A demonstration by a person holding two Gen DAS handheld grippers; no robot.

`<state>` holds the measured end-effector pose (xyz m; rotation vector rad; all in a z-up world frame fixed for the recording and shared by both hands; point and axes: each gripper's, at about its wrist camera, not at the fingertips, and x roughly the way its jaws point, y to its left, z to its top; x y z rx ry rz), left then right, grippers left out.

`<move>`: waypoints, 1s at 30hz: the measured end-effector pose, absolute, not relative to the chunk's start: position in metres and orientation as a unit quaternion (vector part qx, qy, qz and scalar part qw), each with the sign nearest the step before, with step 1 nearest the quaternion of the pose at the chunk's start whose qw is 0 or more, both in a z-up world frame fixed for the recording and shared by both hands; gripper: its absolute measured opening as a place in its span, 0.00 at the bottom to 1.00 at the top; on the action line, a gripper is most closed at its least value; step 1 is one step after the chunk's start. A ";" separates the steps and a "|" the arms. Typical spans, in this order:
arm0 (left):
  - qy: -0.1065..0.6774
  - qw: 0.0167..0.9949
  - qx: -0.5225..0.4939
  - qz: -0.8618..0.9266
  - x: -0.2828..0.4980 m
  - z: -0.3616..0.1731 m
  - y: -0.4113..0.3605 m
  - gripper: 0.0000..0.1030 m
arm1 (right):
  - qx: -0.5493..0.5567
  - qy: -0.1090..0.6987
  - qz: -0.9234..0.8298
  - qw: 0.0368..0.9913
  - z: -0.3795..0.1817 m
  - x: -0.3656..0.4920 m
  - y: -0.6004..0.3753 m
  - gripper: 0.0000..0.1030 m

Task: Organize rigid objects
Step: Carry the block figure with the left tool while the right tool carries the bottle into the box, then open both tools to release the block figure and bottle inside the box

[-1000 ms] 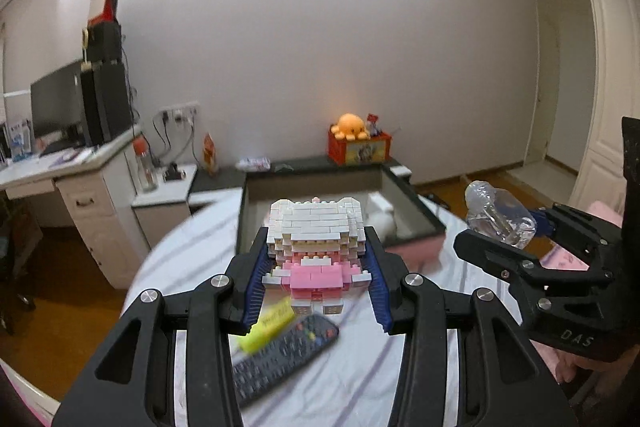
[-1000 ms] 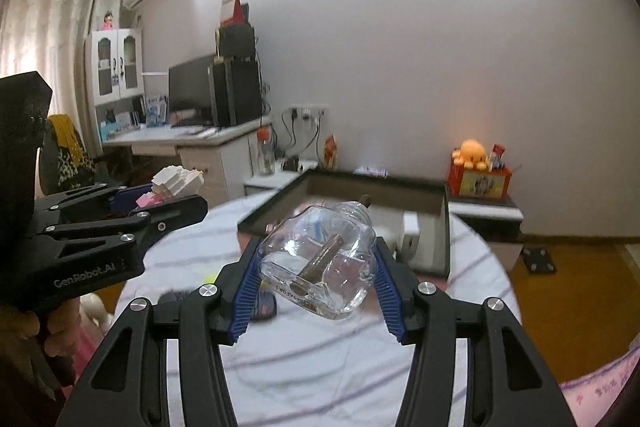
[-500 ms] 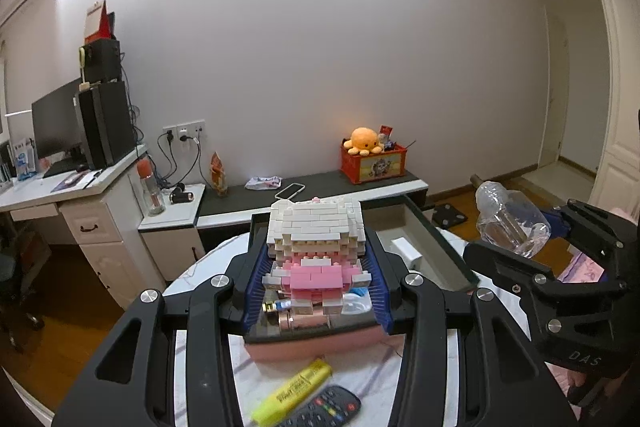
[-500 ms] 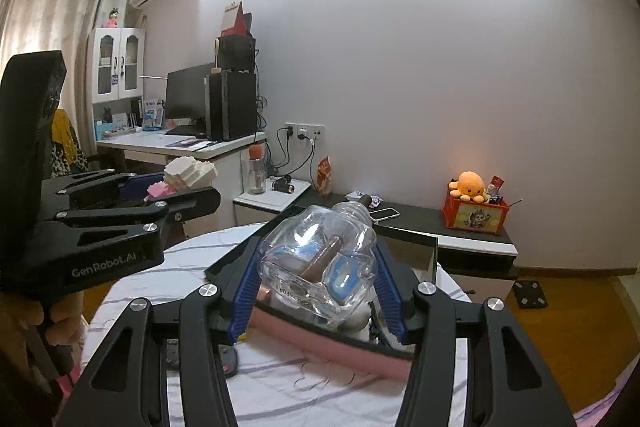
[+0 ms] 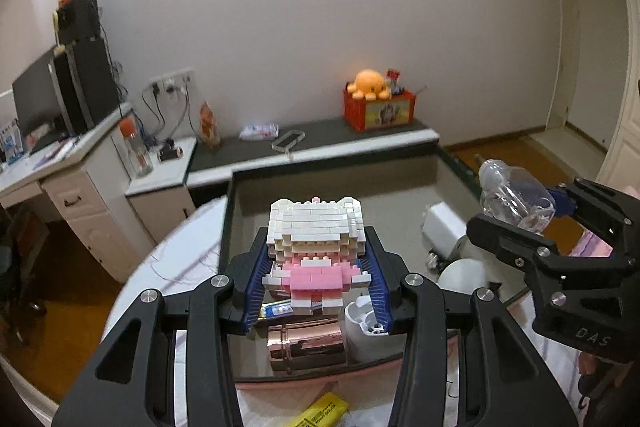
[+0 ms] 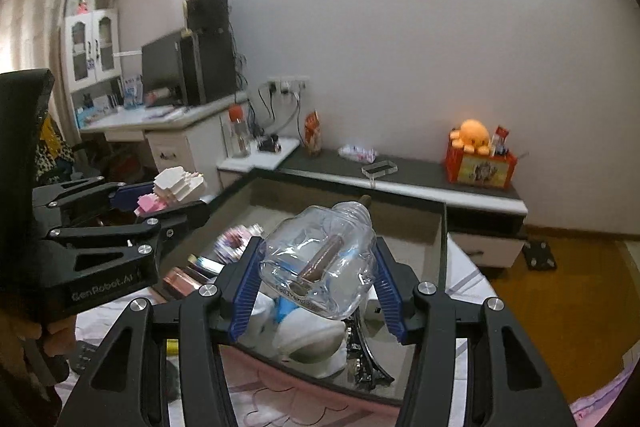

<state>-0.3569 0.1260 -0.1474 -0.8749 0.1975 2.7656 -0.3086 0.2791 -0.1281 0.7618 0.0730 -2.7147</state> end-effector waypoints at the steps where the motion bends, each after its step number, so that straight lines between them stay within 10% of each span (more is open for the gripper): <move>1: 0.071 0.117 -0.305 0.943 -0.361 -0.153 0.128 0.43 | 0.272 0.025 -0.949 0.160 -0.132 -0.313 0.280 0.53; 15: 0.077 0.115 -0.336 0.932 -0.374 -0.179 0.133 0.46 | 0.301 0.013 -0.942 0.145 -0.158 -0.338 0.282 0.53; 20: 0.078 0.114 -0.323 0.936 -0.366 -0.172 0.131 0.81 | 0.293 0.003 -0.944 0.151 -0.152 -0.333 0.284 0.53; 30: 0.068 0.097 -0.304 0.945 -0.324 -0.146 0.104 0.97 | 0.262 -0.003 -0.954 0.145 -0.122 -0.293 0.280 0.77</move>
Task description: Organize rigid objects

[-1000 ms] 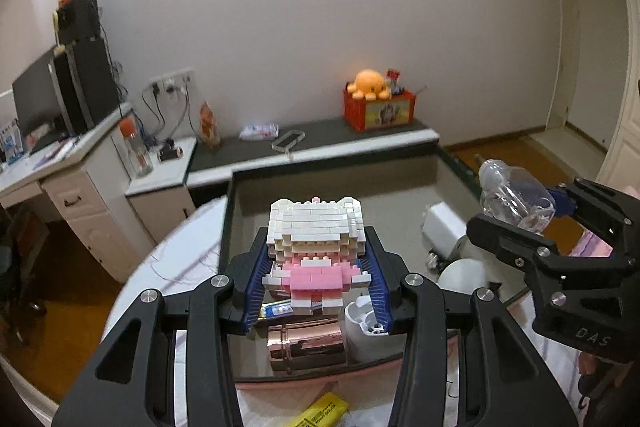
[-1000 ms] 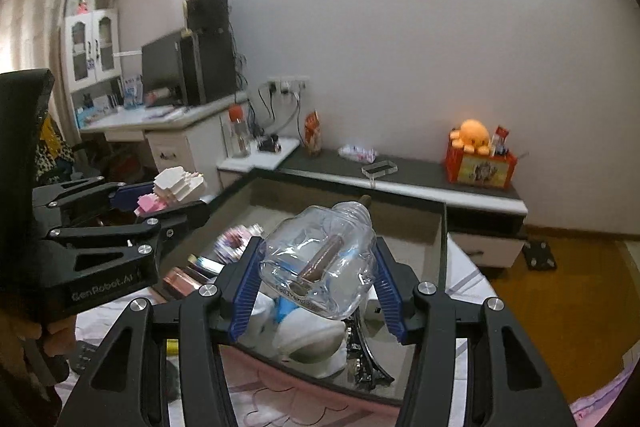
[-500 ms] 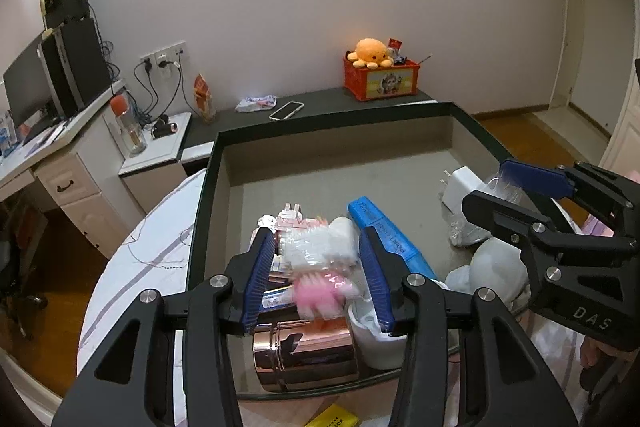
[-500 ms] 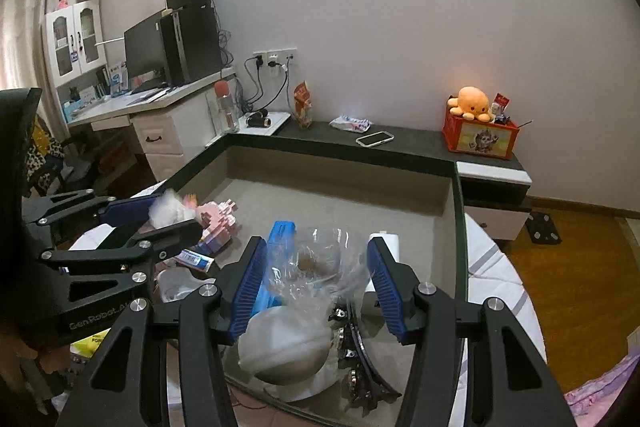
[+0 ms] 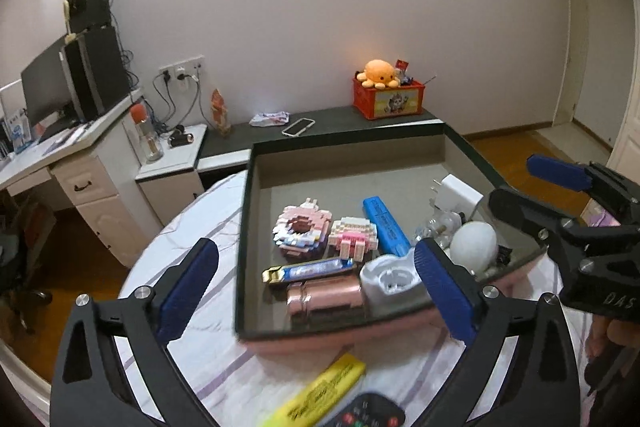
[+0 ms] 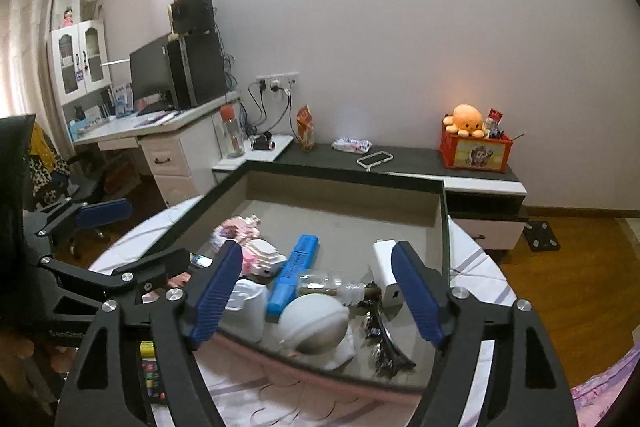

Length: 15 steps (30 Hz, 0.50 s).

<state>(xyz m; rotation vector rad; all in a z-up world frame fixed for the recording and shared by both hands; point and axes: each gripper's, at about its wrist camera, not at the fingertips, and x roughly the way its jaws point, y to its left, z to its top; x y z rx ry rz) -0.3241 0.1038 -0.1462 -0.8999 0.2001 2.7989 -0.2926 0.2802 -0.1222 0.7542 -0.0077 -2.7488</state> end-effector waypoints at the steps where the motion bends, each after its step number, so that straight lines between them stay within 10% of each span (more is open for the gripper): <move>1: 0.068 0.095 -0.299 0.947 -0.316 -0.143 0.101 0.98 | 0.260 -0.001 -0.955 0.146 -0.119 -0.288 0.279 0.77; 15: 0.051 0.104 -0.222 0.968 -0.186 -0.099 0.062 1.00 | 0.195 -0.039 -0.970 0.143 -0.074 -0.171 0.268 0.80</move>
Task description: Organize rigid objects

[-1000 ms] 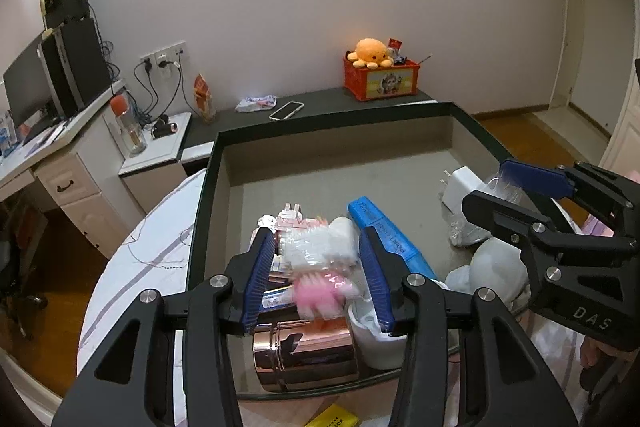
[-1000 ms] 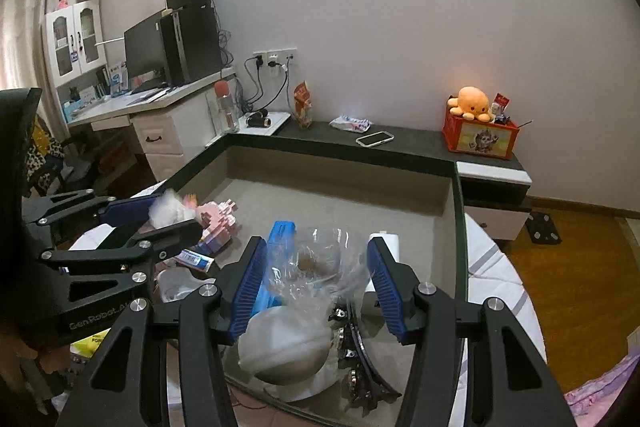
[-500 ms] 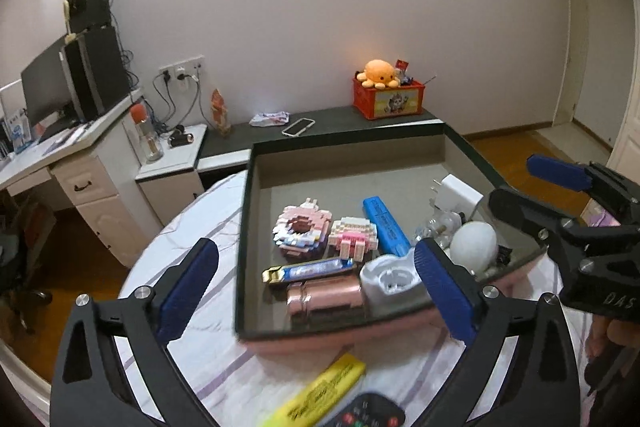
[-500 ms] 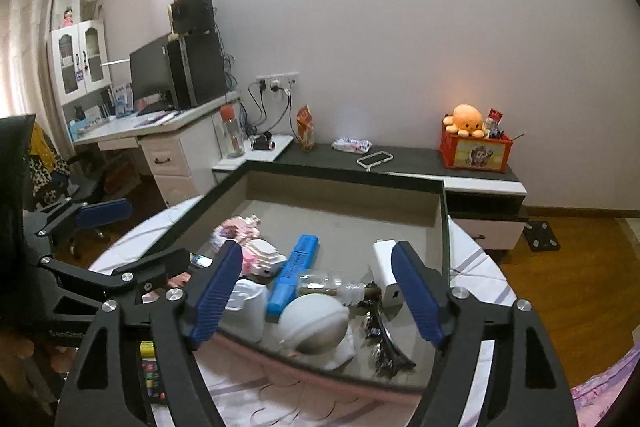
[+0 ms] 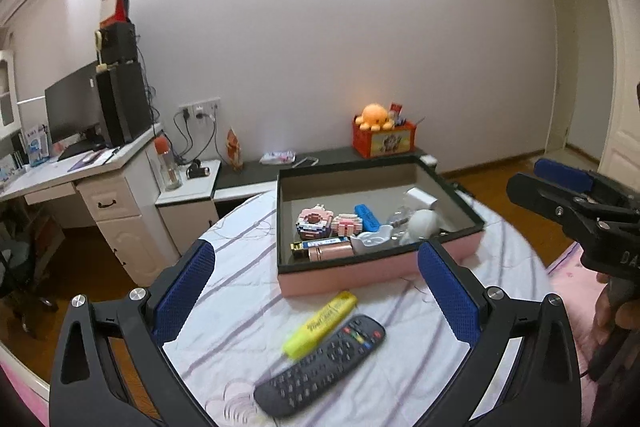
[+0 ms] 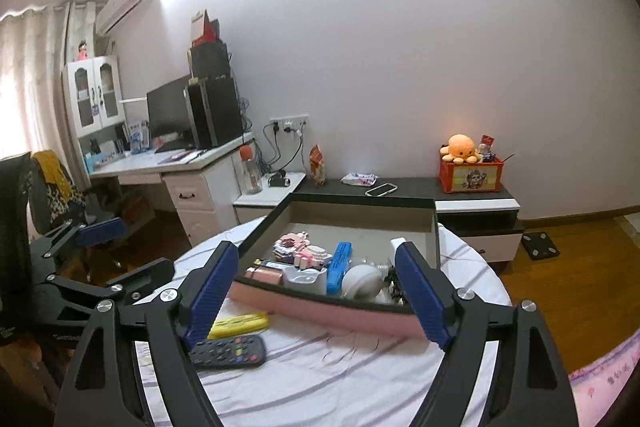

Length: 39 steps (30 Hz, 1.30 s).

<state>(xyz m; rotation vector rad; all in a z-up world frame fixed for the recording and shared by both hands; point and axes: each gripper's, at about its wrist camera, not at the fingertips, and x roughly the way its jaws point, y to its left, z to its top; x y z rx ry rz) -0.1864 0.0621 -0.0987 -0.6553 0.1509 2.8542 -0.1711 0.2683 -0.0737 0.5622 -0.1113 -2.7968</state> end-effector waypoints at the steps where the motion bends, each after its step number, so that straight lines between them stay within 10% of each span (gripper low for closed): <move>1: 0.048 0.106 -0.221 0.968 -0.177 -0.098 0.060 1.00 | 0.187 -0.042 -0.971 0.142 -0.073 -0.161 0.267 0.80; 39: 0.049 0.064 -0.254 0.964 -0.128 -0.136 0.005 1.00 | 0.214 0.016 -0.966 0.145 -0.100 -0.103 0.229 0.84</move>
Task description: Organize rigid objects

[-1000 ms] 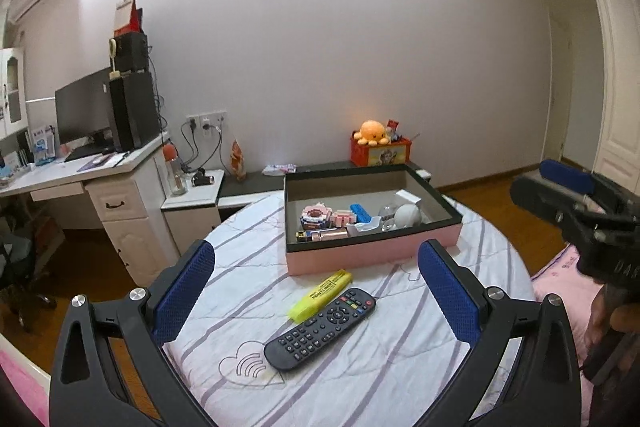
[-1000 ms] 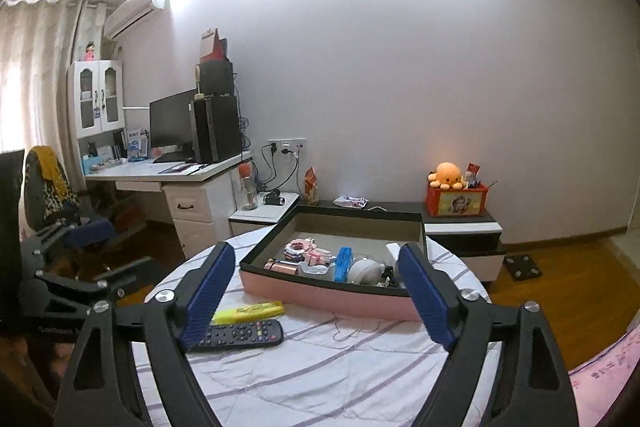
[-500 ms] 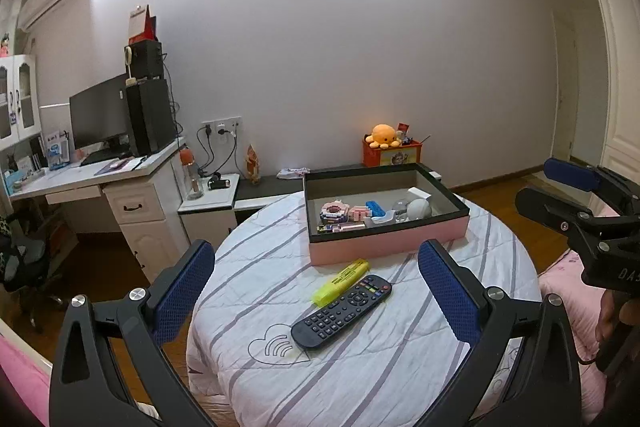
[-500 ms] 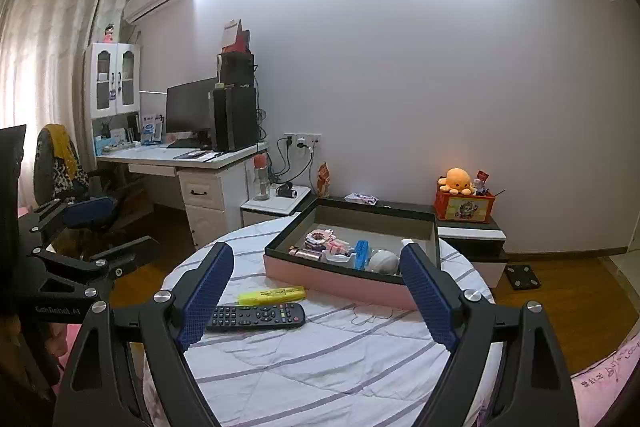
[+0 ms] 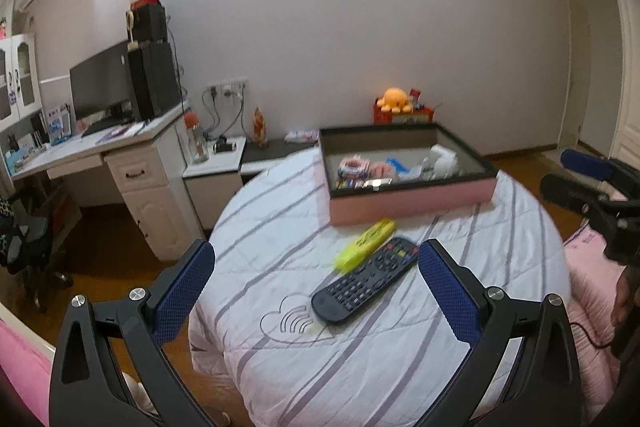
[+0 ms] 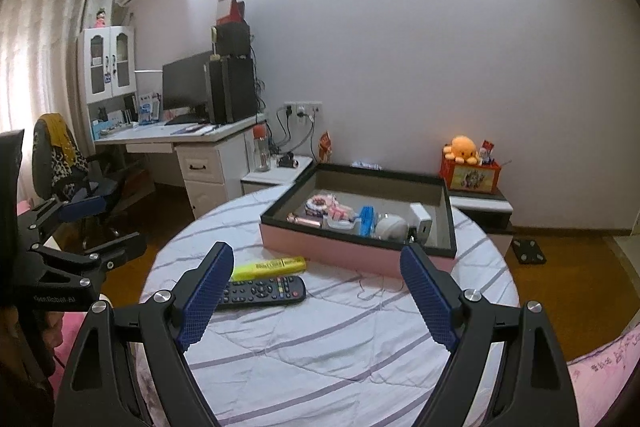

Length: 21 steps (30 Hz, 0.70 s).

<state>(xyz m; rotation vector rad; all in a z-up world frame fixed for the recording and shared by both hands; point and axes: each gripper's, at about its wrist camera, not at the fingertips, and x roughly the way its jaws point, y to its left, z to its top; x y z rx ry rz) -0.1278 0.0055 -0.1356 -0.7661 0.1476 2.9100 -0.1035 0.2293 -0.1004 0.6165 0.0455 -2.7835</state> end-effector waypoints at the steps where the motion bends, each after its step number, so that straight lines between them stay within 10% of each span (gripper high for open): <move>1: 0.048 0.066 -0.262 0.962 -0.132 -0.141 0.005 1.00 | 0.221 0.013 -0.964 0.145 -0.105 -0.108 0.230 0.84; 21: 0.020 0.137 -0.397 0.907 -0.214 -0.247 0.018 0.99 | 0.322 -0.022 -0.936 0.141 -0.168 -0.166 0.245 0.84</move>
